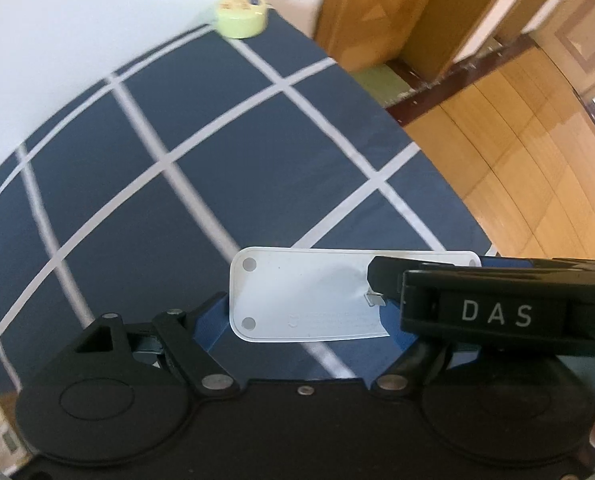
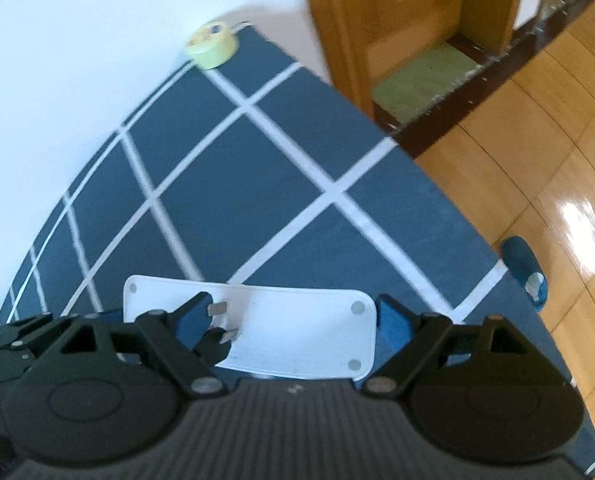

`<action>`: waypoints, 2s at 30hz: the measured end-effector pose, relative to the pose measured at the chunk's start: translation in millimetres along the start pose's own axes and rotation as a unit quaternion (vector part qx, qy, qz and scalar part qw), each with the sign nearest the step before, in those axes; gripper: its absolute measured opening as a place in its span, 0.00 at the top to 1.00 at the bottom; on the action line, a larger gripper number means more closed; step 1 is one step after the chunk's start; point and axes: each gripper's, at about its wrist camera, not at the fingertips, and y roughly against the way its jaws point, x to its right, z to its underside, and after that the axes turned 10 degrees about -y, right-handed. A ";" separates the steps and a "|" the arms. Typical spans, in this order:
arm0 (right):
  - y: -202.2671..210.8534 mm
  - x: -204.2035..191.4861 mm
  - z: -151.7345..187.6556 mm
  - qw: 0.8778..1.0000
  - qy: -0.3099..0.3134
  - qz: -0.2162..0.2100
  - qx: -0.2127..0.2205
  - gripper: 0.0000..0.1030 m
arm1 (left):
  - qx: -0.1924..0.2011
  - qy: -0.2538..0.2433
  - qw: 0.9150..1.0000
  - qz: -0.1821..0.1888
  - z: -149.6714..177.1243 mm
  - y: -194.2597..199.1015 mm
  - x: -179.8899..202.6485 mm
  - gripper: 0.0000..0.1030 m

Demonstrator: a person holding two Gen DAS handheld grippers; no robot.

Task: Organize objects
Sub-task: 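Lift the power strip with the right gripper and carry it over the box, then lower the power strip into the box onto the keypad remote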

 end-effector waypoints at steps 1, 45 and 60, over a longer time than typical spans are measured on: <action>2.7 -5.4 4.7 1.000 0.007 -0.004 -0.001 0.16 | 0.002 0.006 1.000 -0.004 5.8 6.2 -3.0 0.22; 38.2 -255.6 274.1 0.947 0.292 -0.113 -0.074 0.16 | 0.045 0.272 0.951 -0.140 304.2 186.6 -163.8 0.23; -24.5 -274.7 320.4 0.934 0.325 -0.088 -0.120 0.16 | 0.011 0.317 0.941 -0.115 357.3 141.8 -199.7 0.23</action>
